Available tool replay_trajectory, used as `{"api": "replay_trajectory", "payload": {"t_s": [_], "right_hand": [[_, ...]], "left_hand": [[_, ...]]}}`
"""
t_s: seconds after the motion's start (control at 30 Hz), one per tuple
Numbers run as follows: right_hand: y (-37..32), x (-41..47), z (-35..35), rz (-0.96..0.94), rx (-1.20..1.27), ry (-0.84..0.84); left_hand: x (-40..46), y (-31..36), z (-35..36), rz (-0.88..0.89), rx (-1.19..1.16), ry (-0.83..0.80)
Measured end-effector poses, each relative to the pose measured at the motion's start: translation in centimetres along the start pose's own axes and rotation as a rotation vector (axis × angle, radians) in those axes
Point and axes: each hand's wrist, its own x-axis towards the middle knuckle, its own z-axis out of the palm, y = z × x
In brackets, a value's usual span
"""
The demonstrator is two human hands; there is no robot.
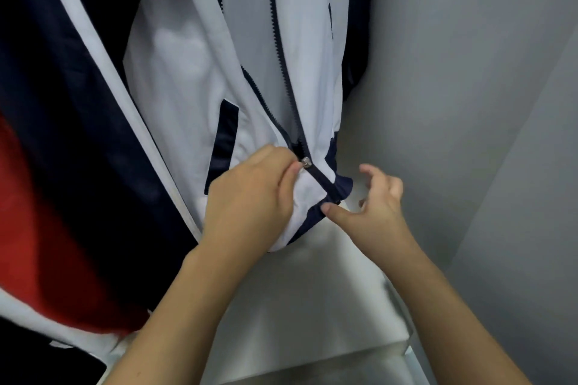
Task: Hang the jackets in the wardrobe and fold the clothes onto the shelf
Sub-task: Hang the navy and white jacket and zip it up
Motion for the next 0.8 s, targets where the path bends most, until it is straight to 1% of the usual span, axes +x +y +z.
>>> {"api": "replay_trajectory", "payload": {"t_s": [0.07, 0.13, 0.17, 0.23, 0.27, 0.3, 0.37, 0.43, 0.5, 0.53, 0.57, 0.6, 0.67, 0.7, 0.73, 0.8], "right_hand": [[-0.8, -0.2, 0.0, -0.175, -0.06, 0.099], [-1.4, -0.1, -0.1, -0.336, -0.127, 0.106], [-1.4, 0.0, -0.1, -0.363, -0.116, 0.063], [-1.6, -0.1, 0.1, -0.356, 0.024, -0.042], [-1.5, 0.0, 0.3, -0.372, 0.04, -0.046], [-1.5, 0.0, 0.4, -0.406, -0.017, -0.013], [-1.1, 0.0, 0.9, -0.465, -0.188, 0.104], [-0.8, -0.2, 1.3, -0.5, -0.302, 0.178], [-0.5, -0.5, 1.2, -0.47, -0.37, 0.224], [-0.4, -0.6, 0.9, -0.439, -0.405, 0.241], [-0.4, -0.6, 0.6, -0.401, -0.44, 0.243], [-0.5, -0.5, 0.2, -0.357, -0.471, 0.228], [-1.3, 0.2, -0.4, -0.253, -0.539, 0.155], [-1.9, 0.7, -0.8, -0.2, -0.568, 0.102], [-2.7, 1.4, -1.1, -0.16, -0.585, 0.045], [-4.7, 2.8, -1.7, -0.14, -0.52, -0.049]], "left_hand": [[0.1, 0.5, -0.1, 0.004, 0.001, 0.006], [0.1, 1.0, -0.3, 0.009, 0.011, 0.012], [0.1, 1.2, -0.3, 0.012, 0.021, 0.006], [0.0, 1.4, -0.3, 0.012, 0.045, -0.014], [-0.1, 1.4, -0.3, 0.008, 0.05, -0.021], [-0.1, 1.3, -0.3, 0.002, 0.048, -0.024], [0.0, 1.4, -0.1, 0.001, 0.04, -0.037], [0.0, 2.0, 0.0, 0.005, 0.044, -0.104], [0.3, 2.8, -0.3, 0.0, 0.092, -0.136], [0.7, 3.0, -0.9, -0.01, 0.12, -0.112], [1.4, 3.1, -1.7, -0.016, 0.141, -0.058], [2.3, 3.2, -2.8, -0.005, 0.156, 0.029], [4.9, 3.5, -5.2, 0.058, 0.17, 0.232], [6.3, 3.9, -6.2, 0.095, 0.191, 0.293], [7.7, 4.4, -7.0, 0.137, 0.244, 0.305], [9.7, 5.5, -7.4, 0.221, 0.379, 0.214]]}}
